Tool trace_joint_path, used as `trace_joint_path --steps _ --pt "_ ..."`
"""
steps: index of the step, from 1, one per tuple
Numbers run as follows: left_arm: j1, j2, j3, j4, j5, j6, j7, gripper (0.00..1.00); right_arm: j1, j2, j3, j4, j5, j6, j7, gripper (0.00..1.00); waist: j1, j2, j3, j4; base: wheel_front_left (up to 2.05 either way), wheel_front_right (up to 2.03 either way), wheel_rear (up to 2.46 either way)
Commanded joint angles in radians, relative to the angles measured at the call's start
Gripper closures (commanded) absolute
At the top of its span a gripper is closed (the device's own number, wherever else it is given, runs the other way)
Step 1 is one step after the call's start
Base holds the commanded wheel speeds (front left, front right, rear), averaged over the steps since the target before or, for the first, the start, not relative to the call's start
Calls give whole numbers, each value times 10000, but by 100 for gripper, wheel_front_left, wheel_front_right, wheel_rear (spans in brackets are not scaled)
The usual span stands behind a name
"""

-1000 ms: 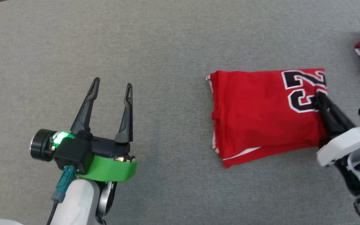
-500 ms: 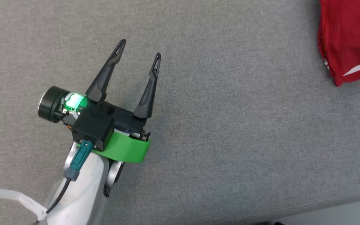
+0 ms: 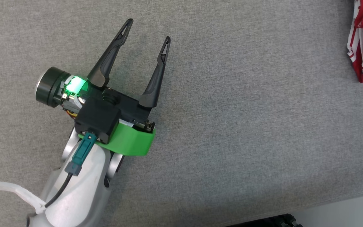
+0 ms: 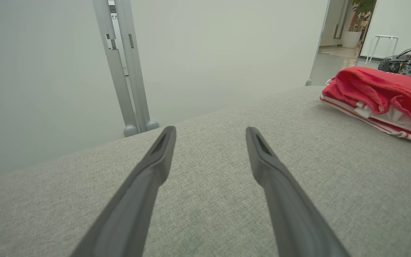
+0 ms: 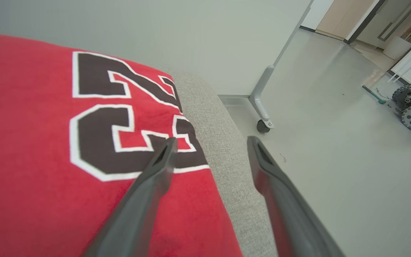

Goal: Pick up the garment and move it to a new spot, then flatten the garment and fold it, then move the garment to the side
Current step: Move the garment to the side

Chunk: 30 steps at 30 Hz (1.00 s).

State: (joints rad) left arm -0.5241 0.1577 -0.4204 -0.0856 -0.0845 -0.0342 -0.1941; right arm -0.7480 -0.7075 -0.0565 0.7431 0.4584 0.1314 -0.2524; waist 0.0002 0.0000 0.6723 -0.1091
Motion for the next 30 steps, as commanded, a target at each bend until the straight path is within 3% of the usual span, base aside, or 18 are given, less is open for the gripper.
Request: trace_joint_path --steps 1,3,10,17,21,30 --pt "18 83 57 44 -47 72 -43 0 6 209 -96 13 -91 -14 -89 0 -2 0 -207 -152 0 0 0" --pt "207 121 96 103 -92 125 -82 0 239 520 -392 -432 -173 -14 -131 0 -2 0 -423 -276 0 0 0" --pt "1004 319 336 284 -461 337 -112 0 2329 2622 -1511 -3567 -1029 -14 -119 0 -2 0 -1551 -772 0 0 0" --pt "2086 396 648 692 -889 678 -164 0 4582 4476 -1167 -5913 -1629 -14 -123 0 -2 0 -2844 -757 0 0 0" --pt "2726 360 861 915 -1191 897 -263 0 5502 5125 -506 -6624 -1780 -14 -124 0 -2 0 -3524 -532 0 0 0" --pt "3973 438 1554 1349 -1770 1386 -506 0 7042 5833 399 -7945 -2052 -12 557 0 -2 0 -4707 577 0 0 0"
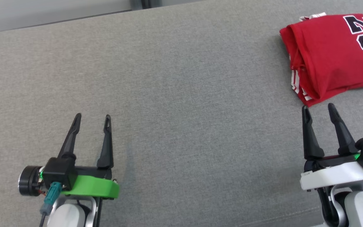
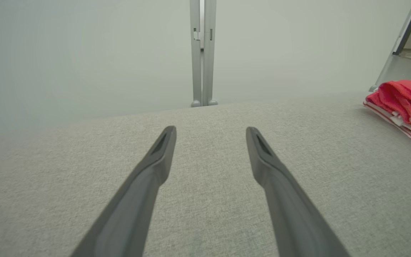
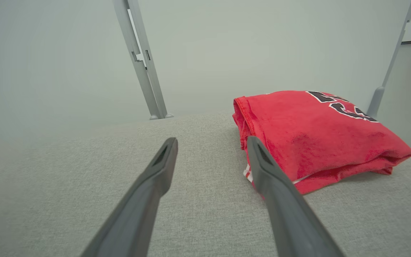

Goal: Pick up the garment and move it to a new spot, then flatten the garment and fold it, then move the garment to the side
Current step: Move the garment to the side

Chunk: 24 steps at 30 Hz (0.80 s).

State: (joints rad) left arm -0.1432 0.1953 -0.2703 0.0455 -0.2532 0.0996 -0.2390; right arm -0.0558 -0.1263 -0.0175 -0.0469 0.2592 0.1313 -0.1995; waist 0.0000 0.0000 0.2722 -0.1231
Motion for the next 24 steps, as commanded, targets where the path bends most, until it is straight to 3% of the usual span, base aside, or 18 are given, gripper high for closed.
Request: trace_joint_path --steps 1,6,24 --pt "341 96 180 83 -155 119 -86 0 261 58 81 -145 -62 -10 140 0 0 0 -843 828 0 0 0" --pt "1031 239 644 59 -351 333 -179 0 773 174 177 -446 -144 -10 493 0 0 0 -1374 1167 0 0 0" --pt "2277 375 440 423 -702 72 -163 0 2431 429 83 -1076 -545 -10 1157 0 0 0 -2548 1115 0 0 0"
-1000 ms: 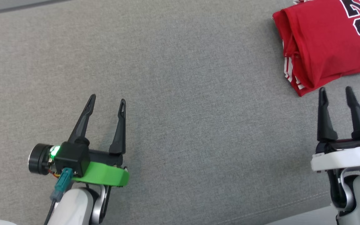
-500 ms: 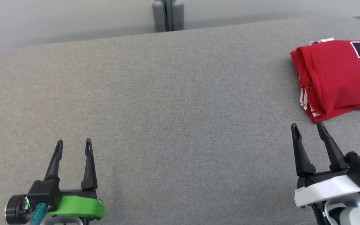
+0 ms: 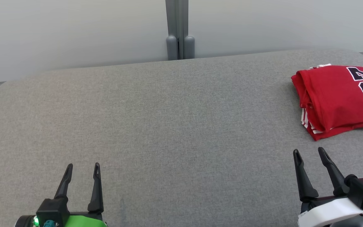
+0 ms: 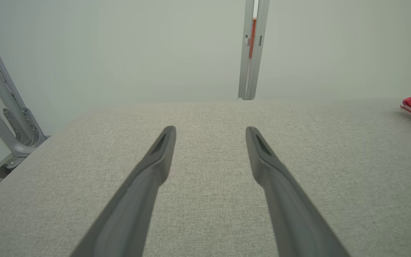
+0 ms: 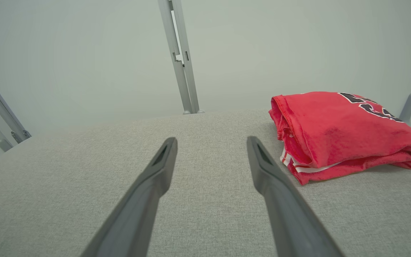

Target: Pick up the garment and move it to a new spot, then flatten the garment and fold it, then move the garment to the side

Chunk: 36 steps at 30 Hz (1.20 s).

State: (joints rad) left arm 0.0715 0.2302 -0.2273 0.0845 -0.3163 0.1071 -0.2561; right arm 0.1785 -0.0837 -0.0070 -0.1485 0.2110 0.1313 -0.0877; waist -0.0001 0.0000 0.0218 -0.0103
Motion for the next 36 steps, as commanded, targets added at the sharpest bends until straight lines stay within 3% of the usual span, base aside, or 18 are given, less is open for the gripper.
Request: trace_joint_path --steps 1,26,27,31,36 --pt "145 28 -2 55 -81 -3 8 0 131 13 -37 -82 -79 -10 47 0 1 0 -60 -13 0 0 0" --pt "-12 8 52 429 -160 4 -88 0 350 128 -146 -254 -172 -10 169 0 1 0 -72 -8 0 0 0" --pt "69 3 20 435 -102 -2 -19 100 317 115 -128 -235 -193 0 165 100 1 0 -69 -9 0 0 0" --pt "112 -94 -35 686 -187 -19 21 100 332 145 -80 48 -103 2 163 100 1 0 -64 -7 0 0 0" --pt "-8 -191 179 689 -1130 -150 253 100 137 97 -71 268 981 1 225 100 1 0 -69 -2 0 0 0"
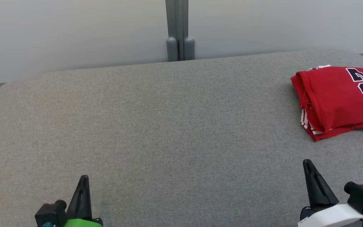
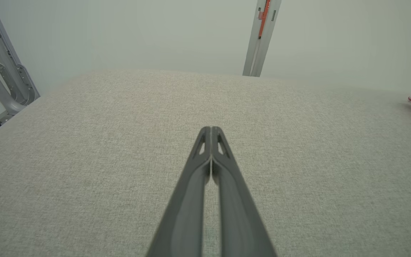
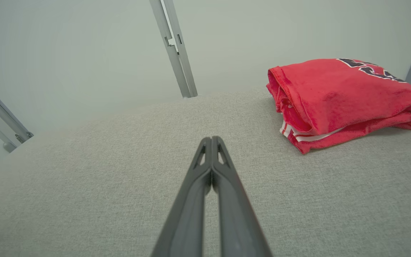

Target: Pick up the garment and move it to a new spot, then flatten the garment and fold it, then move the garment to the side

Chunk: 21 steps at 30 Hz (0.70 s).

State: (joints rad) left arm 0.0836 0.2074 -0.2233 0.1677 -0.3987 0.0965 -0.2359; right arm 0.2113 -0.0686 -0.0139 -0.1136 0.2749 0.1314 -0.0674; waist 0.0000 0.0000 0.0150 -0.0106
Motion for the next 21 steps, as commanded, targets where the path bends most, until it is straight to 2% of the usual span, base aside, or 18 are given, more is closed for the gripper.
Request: trace_joint_path --steps 1,21 --pt "-153 23 175 -135 -463 -69 91 100 -237 -67 0 -29 526 -1 35 100 0 0 -3 2 0 0 0" --pt "-664 -300 908 73 -3599 -611 888 100 -1079 -256 57 938 4152 -3 250 100 0 0 -28 19 0 0 0"
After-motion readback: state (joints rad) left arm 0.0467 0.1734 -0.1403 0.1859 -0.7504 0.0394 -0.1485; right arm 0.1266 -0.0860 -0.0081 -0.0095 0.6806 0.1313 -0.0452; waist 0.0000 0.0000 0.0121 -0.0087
